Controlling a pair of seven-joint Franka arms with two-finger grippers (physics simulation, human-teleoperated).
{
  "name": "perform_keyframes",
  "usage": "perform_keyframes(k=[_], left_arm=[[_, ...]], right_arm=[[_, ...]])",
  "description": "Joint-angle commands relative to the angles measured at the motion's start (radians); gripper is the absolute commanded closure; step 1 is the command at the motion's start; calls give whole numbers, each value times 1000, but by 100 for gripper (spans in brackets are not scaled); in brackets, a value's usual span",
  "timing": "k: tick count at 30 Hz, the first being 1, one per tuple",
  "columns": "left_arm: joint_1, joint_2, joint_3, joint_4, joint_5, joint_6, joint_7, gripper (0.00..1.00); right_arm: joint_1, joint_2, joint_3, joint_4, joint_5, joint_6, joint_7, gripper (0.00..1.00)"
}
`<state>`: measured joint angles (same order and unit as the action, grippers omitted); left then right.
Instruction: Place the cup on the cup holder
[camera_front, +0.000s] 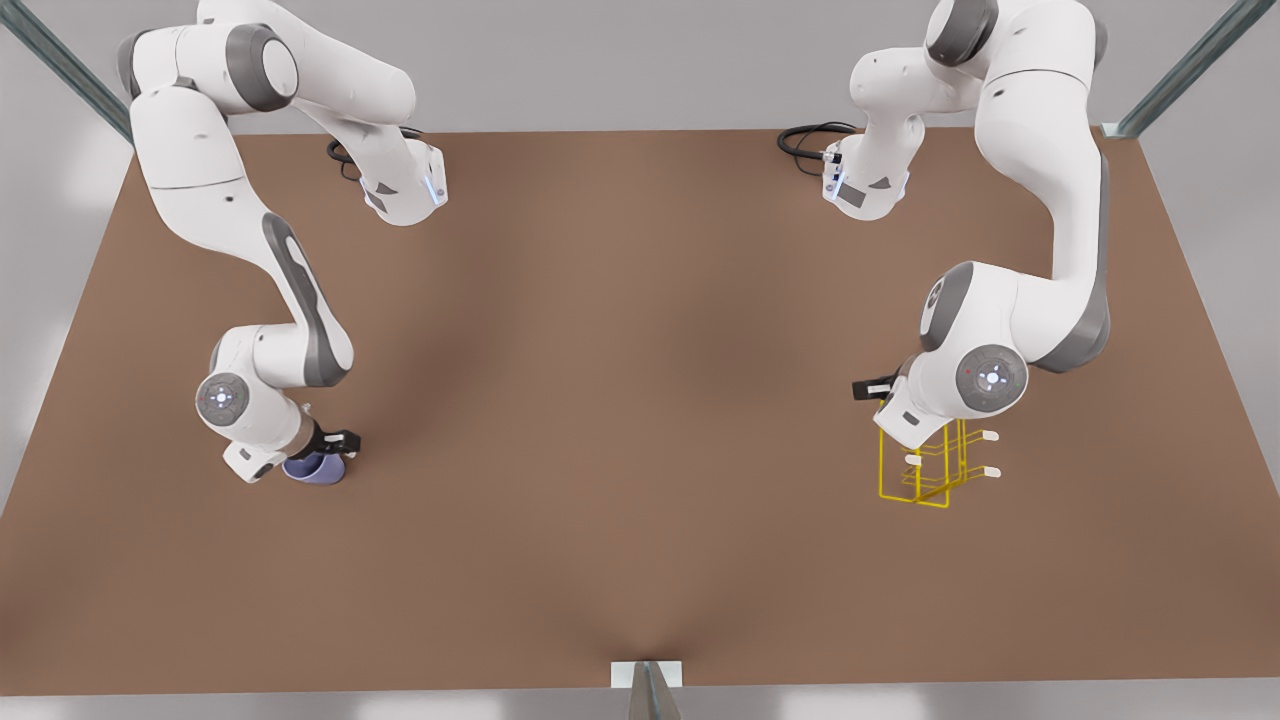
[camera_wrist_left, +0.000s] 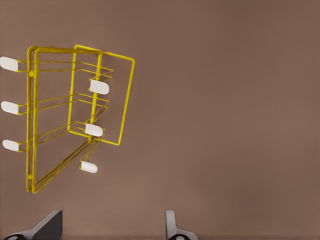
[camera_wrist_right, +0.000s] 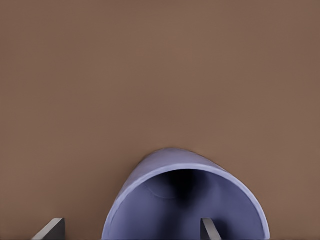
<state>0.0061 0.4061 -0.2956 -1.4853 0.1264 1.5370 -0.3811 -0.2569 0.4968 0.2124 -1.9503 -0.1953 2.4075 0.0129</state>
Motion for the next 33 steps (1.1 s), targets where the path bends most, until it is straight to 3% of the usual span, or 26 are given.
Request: perform_keyframes(k=[1,2,3,17,21,28,33], left_arm=[[0,0,0,0,1,-2,-2,0],[0,0,0,0,1,0,-2,0],[0,0,0,0,1,0,-2,0],[-2,-6,0,2,13,-9,-2,0],[-2,-6,0,11,13,0,-2,0],[-2,-10,0,34,13,3,-2,0],[-2,-21,0,34,41,17,-2,0]], right_arm=[[1,3,-1,1,-1,10,-8,0],[-1,5,1,1,-1,9,-8,49],[-1,6,1,1,-7,10,-8,79],[-65,-10,70,1,-29,-16,-8,79],[-53,-58,124,54,14,-146,13,79],[232,-24,127,224,132,-222,301,79],[478,169,130,527,129,-271,637,79]])
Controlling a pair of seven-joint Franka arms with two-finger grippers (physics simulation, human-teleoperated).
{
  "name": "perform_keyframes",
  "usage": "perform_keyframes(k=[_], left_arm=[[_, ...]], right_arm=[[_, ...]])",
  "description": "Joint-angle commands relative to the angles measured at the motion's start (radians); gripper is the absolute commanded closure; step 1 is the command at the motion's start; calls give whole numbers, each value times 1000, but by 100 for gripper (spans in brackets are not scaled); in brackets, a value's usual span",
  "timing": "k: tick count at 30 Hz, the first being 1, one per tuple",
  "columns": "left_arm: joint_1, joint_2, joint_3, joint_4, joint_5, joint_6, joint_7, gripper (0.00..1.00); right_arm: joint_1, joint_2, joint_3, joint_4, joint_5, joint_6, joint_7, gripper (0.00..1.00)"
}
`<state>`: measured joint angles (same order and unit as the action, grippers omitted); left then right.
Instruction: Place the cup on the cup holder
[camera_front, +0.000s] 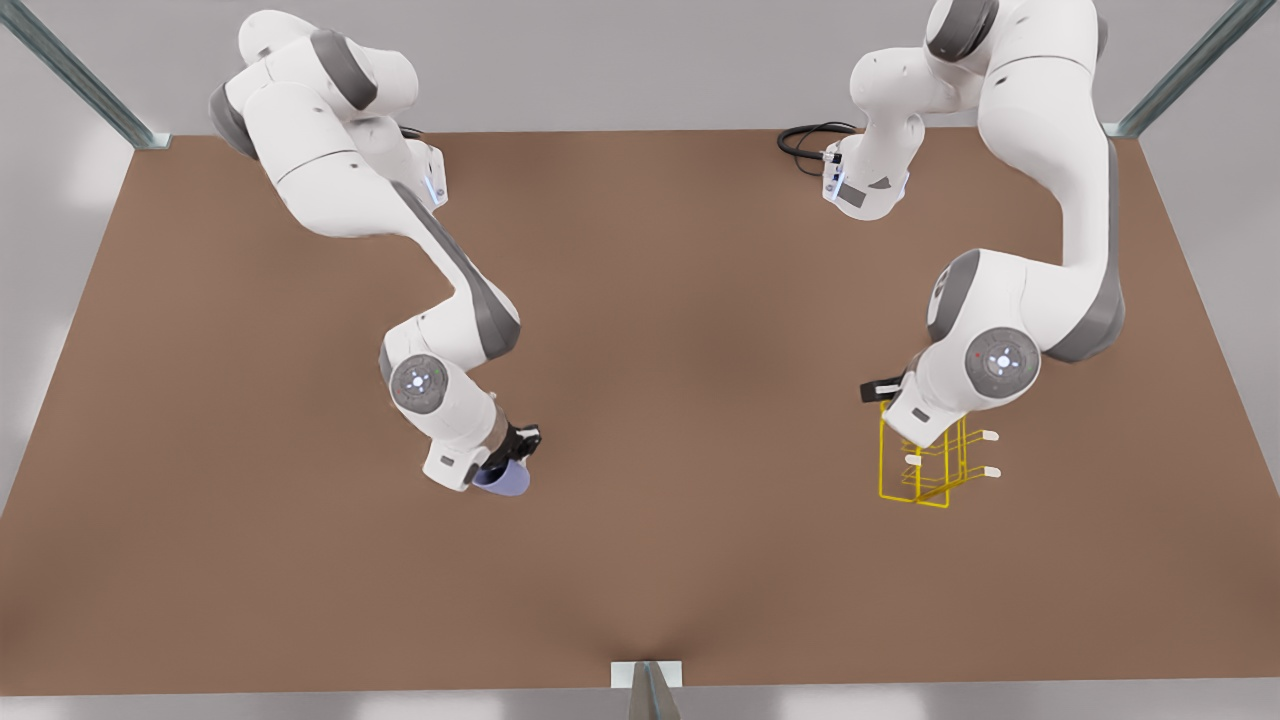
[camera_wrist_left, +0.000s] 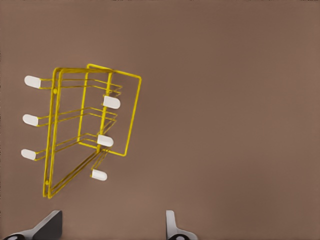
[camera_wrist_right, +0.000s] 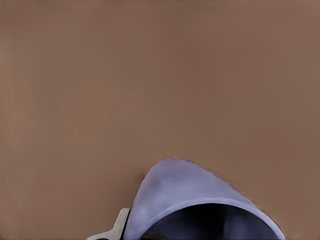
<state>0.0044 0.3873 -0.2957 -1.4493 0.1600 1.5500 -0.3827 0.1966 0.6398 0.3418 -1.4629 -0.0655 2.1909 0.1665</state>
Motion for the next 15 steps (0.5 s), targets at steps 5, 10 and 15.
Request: perform_keyframes(k=[5,10,15], left_arm=[[22,-4,3,20,9,-1,-7,0],[25,-5,7,20,12,5,-99,0],[29,1,7,181,-254,122,-1354,0]], right_arm=[[179,153,6,187,85,64,613,79],[224,278,45,280,251,282,611,79],[211,362,158,312,407,378,591,79]])
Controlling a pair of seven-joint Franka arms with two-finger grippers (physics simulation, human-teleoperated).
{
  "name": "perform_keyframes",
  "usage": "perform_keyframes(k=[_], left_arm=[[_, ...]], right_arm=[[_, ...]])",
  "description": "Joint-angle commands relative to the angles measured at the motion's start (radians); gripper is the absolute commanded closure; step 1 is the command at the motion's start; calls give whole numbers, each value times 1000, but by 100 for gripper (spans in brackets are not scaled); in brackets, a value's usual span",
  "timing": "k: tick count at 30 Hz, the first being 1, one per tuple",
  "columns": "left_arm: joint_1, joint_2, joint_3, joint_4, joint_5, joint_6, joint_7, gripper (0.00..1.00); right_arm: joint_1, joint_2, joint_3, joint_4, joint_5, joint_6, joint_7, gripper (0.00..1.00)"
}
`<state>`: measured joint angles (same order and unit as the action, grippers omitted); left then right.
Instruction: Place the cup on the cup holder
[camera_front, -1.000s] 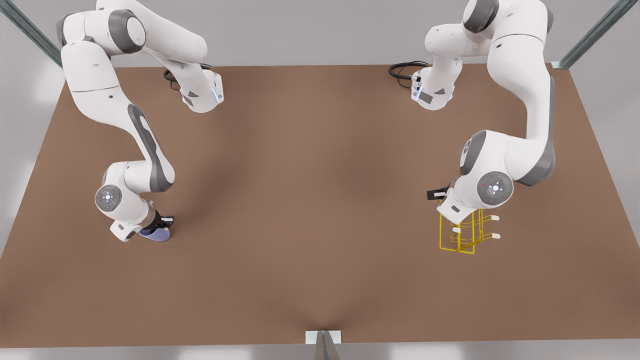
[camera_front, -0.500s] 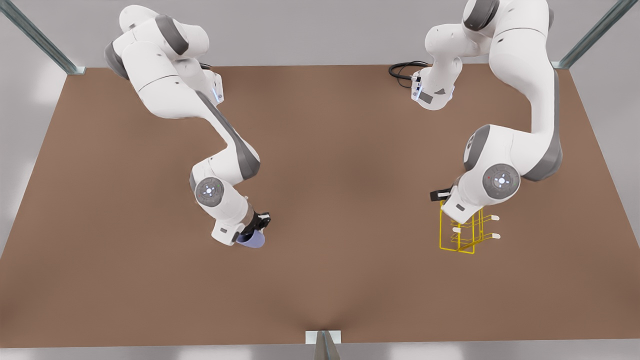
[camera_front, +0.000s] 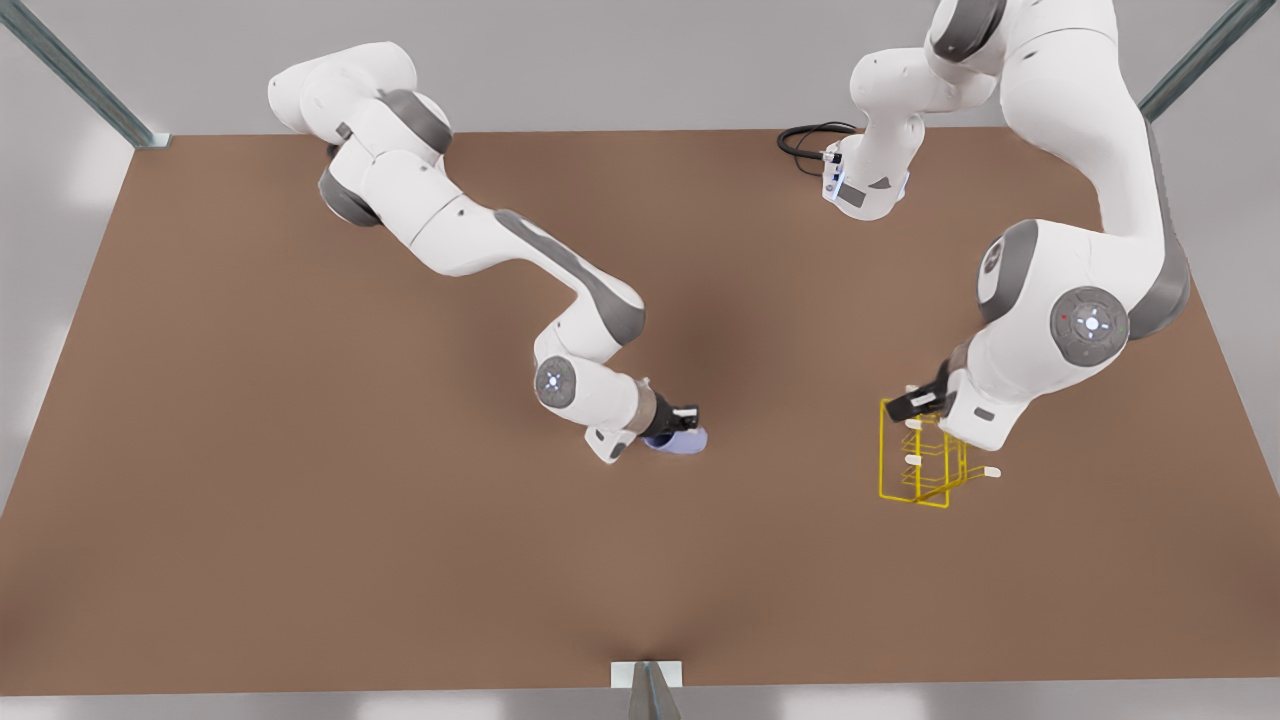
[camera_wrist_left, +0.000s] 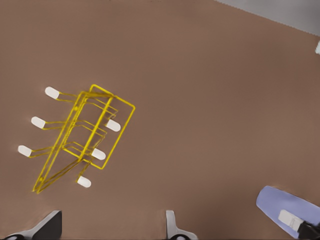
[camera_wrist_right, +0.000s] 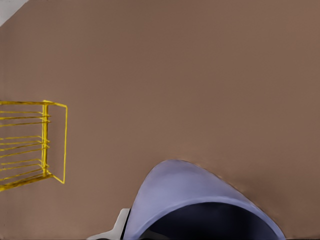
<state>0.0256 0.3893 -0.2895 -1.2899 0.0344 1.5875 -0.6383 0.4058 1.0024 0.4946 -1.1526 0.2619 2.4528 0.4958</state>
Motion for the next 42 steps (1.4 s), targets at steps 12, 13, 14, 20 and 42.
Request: perform_keyframes(k=[12,13,14,20,42], left_arm=[[-185,91,4,101,-22,183,-1759,0],[-213,120,6,106,-1,190,-1790,0],[-236,140,4,110,50,192,-1843,0],[-296,227,4,96,108,227,-1907,0],[-408,382,21,75,223,362,-1939,0]], right_arm=[[-65,217,223,5,51,477,147,79],[-67,231,239,5,30,476,147,79],[-68,246,254,5,6,476,147,79],[-67,306,285,25,-56,476,122,58],[-803,283,564,-415,-636,259,122,0]])
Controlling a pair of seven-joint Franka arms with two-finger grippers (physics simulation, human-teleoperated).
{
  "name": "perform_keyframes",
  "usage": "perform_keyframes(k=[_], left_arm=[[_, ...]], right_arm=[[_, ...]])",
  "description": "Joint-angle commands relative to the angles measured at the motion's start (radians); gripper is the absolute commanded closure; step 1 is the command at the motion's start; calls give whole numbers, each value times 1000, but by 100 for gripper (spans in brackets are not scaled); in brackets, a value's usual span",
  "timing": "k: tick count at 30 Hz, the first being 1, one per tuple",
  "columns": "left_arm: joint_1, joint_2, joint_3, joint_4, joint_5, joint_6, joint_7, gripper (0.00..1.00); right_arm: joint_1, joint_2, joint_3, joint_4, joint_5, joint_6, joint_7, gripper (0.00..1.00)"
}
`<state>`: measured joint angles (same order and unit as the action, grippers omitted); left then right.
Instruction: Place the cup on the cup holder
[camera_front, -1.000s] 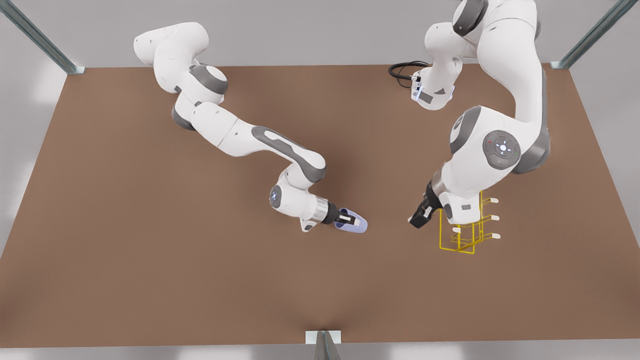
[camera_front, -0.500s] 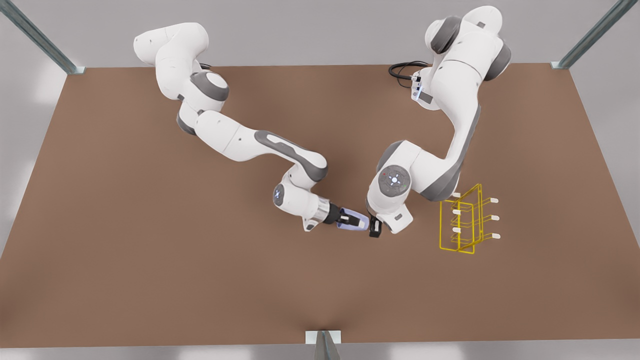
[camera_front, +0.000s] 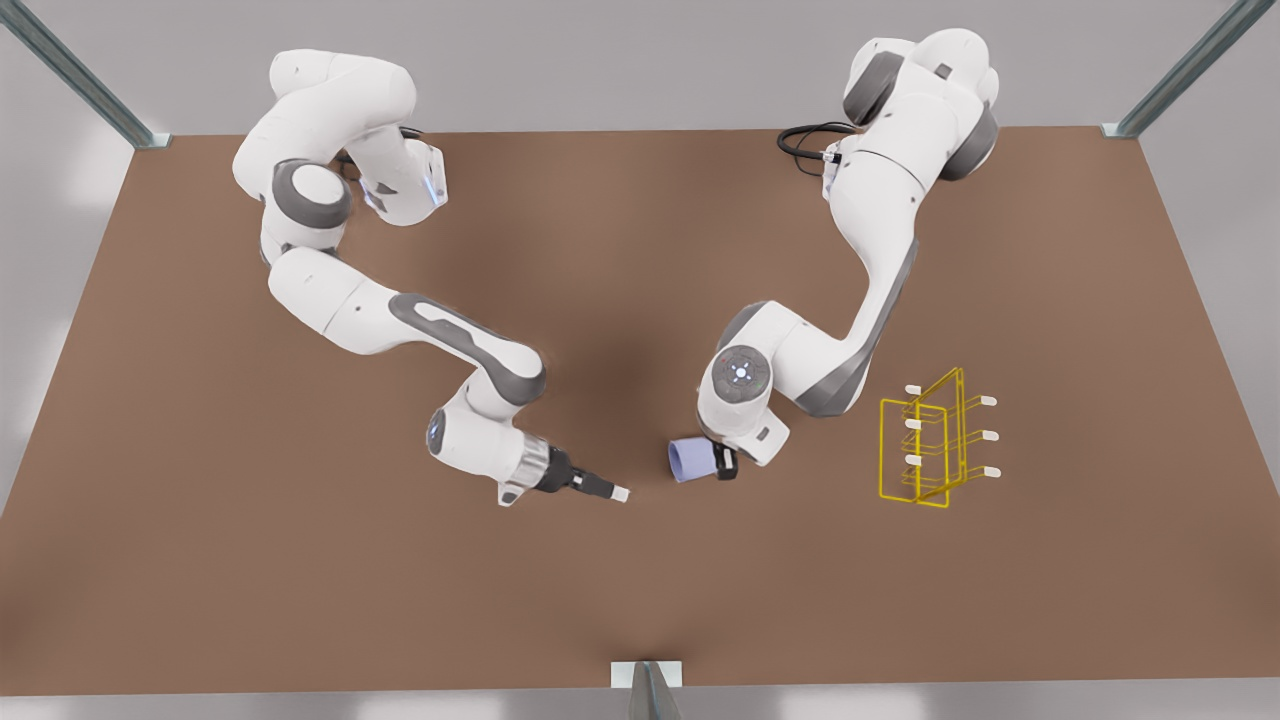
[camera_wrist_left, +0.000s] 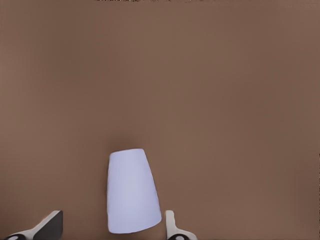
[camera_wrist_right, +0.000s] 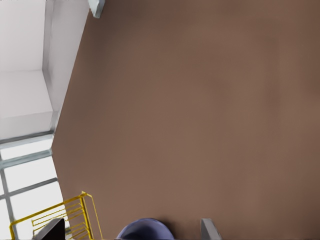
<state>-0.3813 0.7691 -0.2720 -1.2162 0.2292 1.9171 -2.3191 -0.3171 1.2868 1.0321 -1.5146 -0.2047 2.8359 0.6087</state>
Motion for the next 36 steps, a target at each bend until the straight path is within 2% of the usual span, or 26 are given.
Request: perform_keyframes(k=[1,2,3,5,7,10,11,12,13,14,15,16,17,18,19,23,25,27,36], left_arm=[[1,9,4,0,30,33,-276,0],[-2,16,5,1,30,33,-299,0],[-4,24,5,1,35,33,-324,0],[-5,35,4,7,62,34,-381,0],[-19,48,4,9,64,36,-382,0],[-42,79,4,6,98,63,-381,0],[-42,87,4,6,98,63,-381,0],[-42,91,4,6,102,63,-381,0],[-42,102,4,6,102,65,-379,0],[-45,108,4,4,105,77,-378,0],[-45,113,4,7,116,77,-379,0],[-39,113,5,12,117,79,-378,0],[-42,114,27,11,117,83,-376,0],[-44,122,28,9,117,91,-376,0],[-45,122,28,11,117,92,-376,0],[-44,139,28,9,134,109,-376,0],[-47,148,28,9,134,111,-378,0],[-51,159,28,11,134,125,-376,0],[-45,176,27,18,124,186,-370,0]], right_arm=[[-210,-47,52,-131,-214,-222,11,0],[-338,-145,77,-200,-216,-364,10,0],[-463,-221,134,-206,-216,-591,10,0],[-620,-466,164,-194,-232,-881,-46,0],[-726,-702,158,-193,-248,-994,-130,0],[-777,-842,140,-176,-282,-1122,-191,0],[-596,-880,-32,-72,-271,-1269,-277,0],[-397,-935,-255,25,-148,-1314,-377,0],[-110,-1064,-643,24,39,-1305,-539,0],[85,-1135,-872,22,134,-1322,-596,0],[96,-1164,-870,34,154,-1377,-603,0],[177,-1192,-905,33,197,-1401,-635,0],[316,-1227,-1060,31,200,-1414,-639,0],[264,-1232,-988,27,217,-1400,-638,0],[247,-1236,-969,27,219,-1406,-638,0],[265,-1170,-966,48,223,-1394,-639,0],[267,-1097,-943,157,214,-1360,-639,0],[280,-1098,-914,152,206,-1313,-638,0],[282,-1018,-906,126,211,-1193,-641,0]])
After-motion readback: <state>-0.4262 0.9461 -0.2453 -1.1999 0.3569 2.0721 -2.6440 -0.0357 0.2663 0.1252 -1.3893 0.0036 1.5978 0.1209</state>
